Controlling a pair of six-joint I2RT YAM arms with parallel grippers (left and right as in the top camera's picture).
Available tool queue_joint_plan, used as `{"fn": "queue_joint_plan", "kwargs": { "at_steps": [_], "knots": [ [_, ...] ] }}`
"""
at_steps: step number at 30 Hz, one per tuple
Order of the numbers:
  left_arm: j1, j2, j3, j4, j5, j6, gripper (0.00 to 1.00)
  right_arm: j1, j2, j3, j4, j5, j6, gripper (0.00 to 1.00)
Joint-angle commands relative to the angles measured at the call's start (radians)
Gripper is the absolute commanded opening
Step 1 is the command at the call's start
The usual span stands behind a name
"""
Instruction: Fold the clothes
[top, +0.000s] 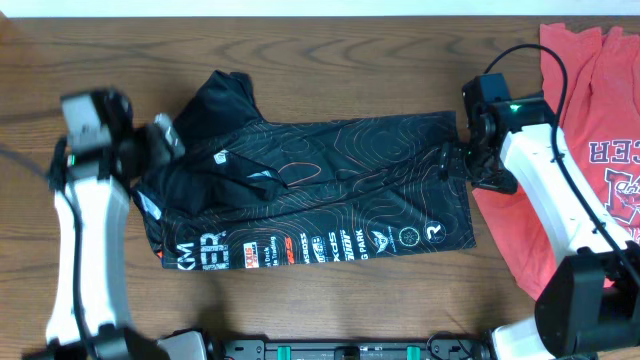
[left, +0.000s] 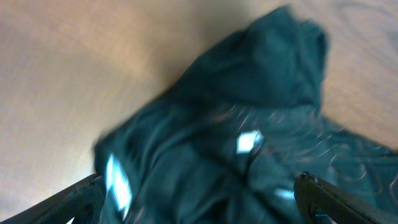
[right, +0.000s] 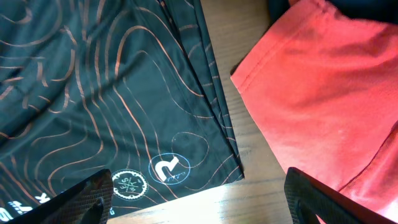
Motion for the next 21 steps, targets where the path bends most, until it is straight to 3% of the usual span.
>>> {"fn": "queue_joint_plan", "kwargs": {
  "at_steps": [1, 9, 16, 21],
  "knots": [
    [-0.043, 0.159, 0.135, 0.022, 0.015, 0.106, 0.98, 0.002, -0.013, 0.016, -0.002, -0.014, -0.033, 0.87],
    [-0.076, 0.539, 0.423, 0.143, 0.143, 0.194, 0.98, 0.002, -0.012, 0.016, -0.013, -0.032, -0.036, 0.87],
    [-0.077, 0.749, 0.443, 0.318, 0.193, 0.193, 0.98, 0.002, -0.012, 0.016, -0.013, -0.059, -0.035, 0.87],
    [-0.083, 0.834, 0.442, 0.36, 0.193, 0.193, 0.98, 0.002, -0.012, 0.016, -0.013, -0.061, -0.032, 0.87]
  ]
}}
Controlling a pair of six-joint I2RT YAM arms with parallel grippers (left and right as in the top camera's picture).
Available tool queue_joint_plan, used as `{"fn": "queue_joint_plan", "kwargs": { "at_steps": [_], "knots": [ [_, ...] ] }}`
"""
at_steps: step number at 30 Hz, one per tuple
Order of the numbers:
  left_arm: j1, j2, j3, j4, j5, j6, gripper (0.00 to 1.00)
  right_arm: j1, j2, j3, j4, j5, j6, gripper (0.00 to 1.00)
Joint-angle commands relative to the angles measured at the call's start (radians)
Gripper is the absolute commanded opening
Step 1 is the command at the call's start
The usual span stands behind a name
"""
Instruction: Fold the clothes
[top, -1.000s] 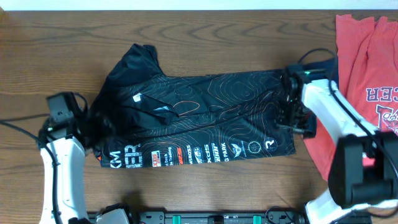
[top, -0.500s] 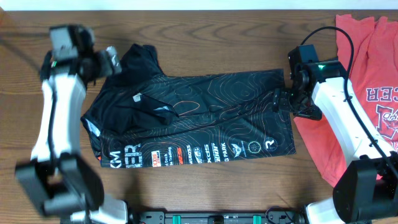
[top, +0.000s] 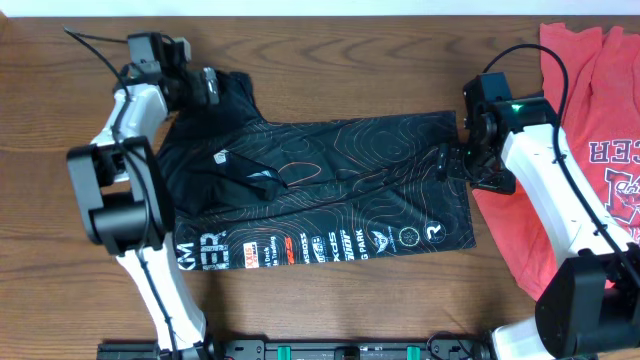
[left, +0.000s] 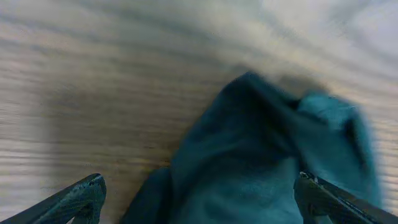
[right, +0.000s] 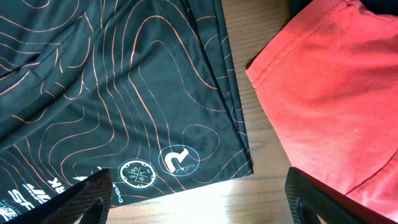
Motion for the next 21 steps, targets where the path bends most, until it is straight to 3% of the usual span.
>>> {"fn": "queue_joint_plan", "kwargs": {
  "at_steps": [1, 6, 9, 13, 14, 17, 21],
  "knots": [
    [-0.008, 0.047, 0.016, 0.013, 0.018, 0.018, 0.98, 0.002, -0.01, 0.015, 0.0, -0.01, -0.008, 0.87],
    [-0.031, 0.089, 0.013, -0.001, 0.018, 0.017, 0.99, 0.002, -0.01, 0.015, 0.002, -0.01, -0.005, 0.87],
    [-0.042, 0.09, 0.011, -0.029, 0.018, 0.018, 0.68, 0.002, -0.01, 0.015, 0.016, -0.009, -0.005, 0.86],
    [-0.041, 0.09, 0.012, -0.044, 0.018, 0.012, 0.13, 0.001, -0.01, 0.015, 0.058, -0.009, -0.011, 0.83],
    [-0.039, 0.088, 0.012, -0.045, 0.018, -0.003, 0.07, 0.0, -0.01, 0.015, 0.076, -0.009, -0.025, 0.82],
    [-0.028, 0.076, 0.013, -0.05, 0.024, -0.062, 0.06, -0.008, -0.005, 0.015, 0.145, -0.01, -0.072, 0.79],
    [-0.013, 0.034, 0.013, -0.051, 0.151, -0.07, 0.06, -0.033, 0.027, 0.022, 0.268, -0.009, -0.137, 0.79]
  ]
}}
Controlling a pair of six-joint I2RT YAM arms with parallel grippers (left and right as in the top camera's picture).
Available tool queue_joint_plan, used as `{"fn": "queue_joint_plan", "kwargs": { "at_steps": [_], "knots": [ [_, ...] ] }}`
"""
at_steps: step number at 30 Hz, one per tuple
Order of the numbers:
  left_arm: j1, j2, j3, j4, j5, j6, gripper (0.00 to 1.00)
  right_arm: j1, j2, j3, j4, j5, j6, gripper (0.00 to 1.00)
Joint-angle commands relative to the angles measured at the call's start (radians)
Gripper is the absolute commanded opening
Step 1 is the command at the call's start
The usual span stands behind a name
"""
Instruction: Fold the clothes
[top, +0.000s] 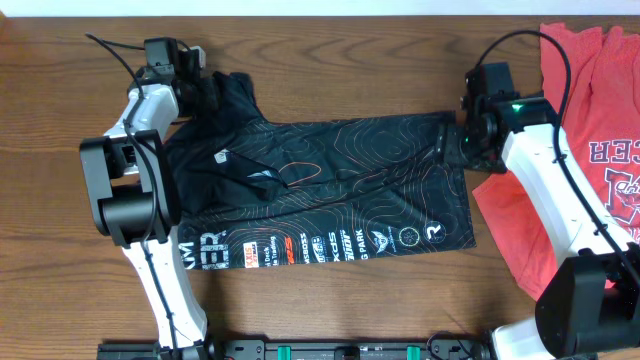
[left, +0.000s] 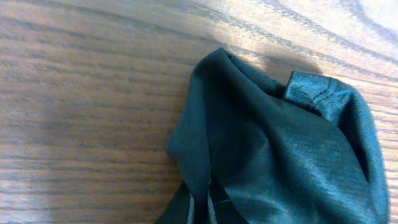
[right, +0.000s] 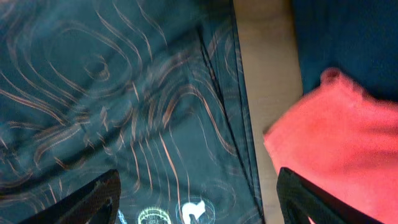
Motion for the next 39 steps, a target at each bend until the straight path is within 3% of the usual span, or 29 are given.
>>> {"fn": "queue_joint_plan", "kwargs": {
  "at_steps": [1, 11, 18, 30, 35, 39],
  "knots": [
    [0.014, -0.023, -0.01, -0.014, 0.115, -0.032, 0.06, -0.034, 0.037, 0.027, 0.065, 0.002, -0.067, 0.79],
    [0.014, -0.079, -0.011, -0.147, 0.132, -0.055, 0.06, -0.052, 0.249, 0.052, 0.446, -0.053, -0.069, 0.75],
    [0.014, -0.079, -0.011, -0.234, 0.132, -0.054, 0.06, -0.053, 0.379, 0.052, 0.594, -0.007, 0.087, 0.7],
    [0.014, -0.079, -0.011, -0.285, 0.132, -0.053, 0.06, -0.053, 0.465, 0.052, 0.663, 0.083, 0.1, 0.65],
    [0.014, -0.079, -0.011, -0.294, 0.132, -0.053, 0.06, -0.052, 0.474, 0.052, 0.7, 0.082, 0.105, 0.56],
    [0.014, -0.079, -0.011, -0.293, 0.132, -0.053, 0.06, -0.047, 0.485, 0.052, 0.7, 0.082, 0.111, 0.43]
  ]
}}
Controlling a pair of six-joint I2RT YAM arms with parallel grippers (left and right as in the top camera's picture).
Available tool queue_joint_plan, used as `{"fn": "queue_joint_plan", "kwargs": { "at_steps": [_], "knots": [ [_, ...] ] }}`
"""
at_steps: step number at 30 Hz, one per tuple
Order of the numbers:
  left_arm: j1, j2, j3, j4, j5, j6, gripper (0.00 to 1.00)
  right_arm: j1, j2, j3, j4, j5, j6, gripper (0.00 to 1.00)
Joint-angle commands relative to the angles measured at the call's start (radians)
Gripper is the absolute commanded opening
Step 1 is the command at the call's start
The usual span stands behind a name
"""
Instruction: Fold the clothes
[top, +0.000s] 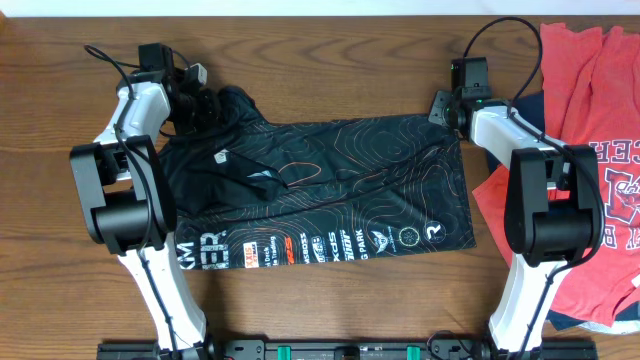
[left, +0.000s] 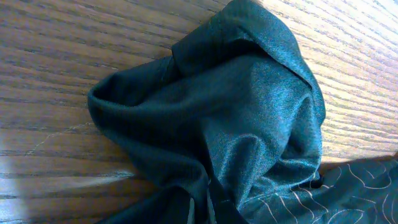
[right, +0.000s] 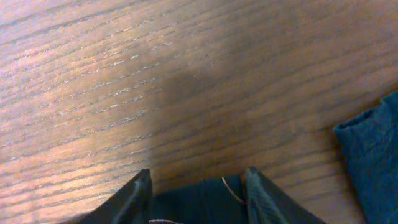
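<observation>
A black shirt (top: 330, 190) with orange contour lines lies spread across the table, its printed hem toward the front. My left gripper (top: 205, 103) is at the shirt's back left sleeve. In the left wrist view it (left: 208, 202) is shut, pinching the bunched sleeve cloth (left: 249, 106). My right gripper (top: 447, 108) is at the shirt's back right corner. In the right wrist view it (right: 198, 186) is open, its fingers (right: 140, 186) on either side of the black corner (right: 199, 199), low over the wood.
A red shirt (top: 590, 150) with white lettering lies at the right of the table, close to the black shirt's right edge. A dark blue cloth (right: 373, 143) shows beside it. Bare wood (top: 330, 60) runs behind the shirt.
My right gripper has gone from over the shirt's right edge to its back right corner, with its fingers closer together and around the corner. My left gripper still grips the sleeve, shifted slightly.
My left gripper first stood open over the shirt's left side, then open at the back left sleeve, then shut on that sleeve, which it still holds. My right gripper stayed open over the shirt's right edge beside the red shirt, and now straddles the back right corner.
</observation>
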Motion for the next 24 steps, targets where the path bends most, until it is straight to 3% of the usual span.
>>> {"fn": "queue_joint_plan", "kwargs": {
  "at_steps": [1, 7, 8, 16, 24],
  "knots": [
    [0.002, -0.022, -0.008, -0.008, 0.011, -0.002, 0.06, 0.002, 0.031, 0.012, -0.003, 0.013, 0.014, 0.4],
    [0.002, -0.022, -0.008, -0.011, 0.011, -0.002, 0.06, 0.005, 0.045, 0.012, -0.03, 0.015, 0.018, 0.03],
    [0.002, -0.022, -0.008, -0.012, 0.011, -0.002, 0.06, 0.003, 0.045, 0.012, -0.034, 0.018, 0.017, 0.01],
    [0.006, -0.051, -0.008, -0.051, 0.015, -0.002, 0.06, -0.014, 0.01, 0.012, -0.1, 0.018, 0.021, 0.01],
    [0.006, -0.211, -0.008, -0.167, 0.021, -0.002, 0.06, -0.054, -0.169, 0.012, -0.202, 0.017, 0.02, 0.01]
  ]
}}
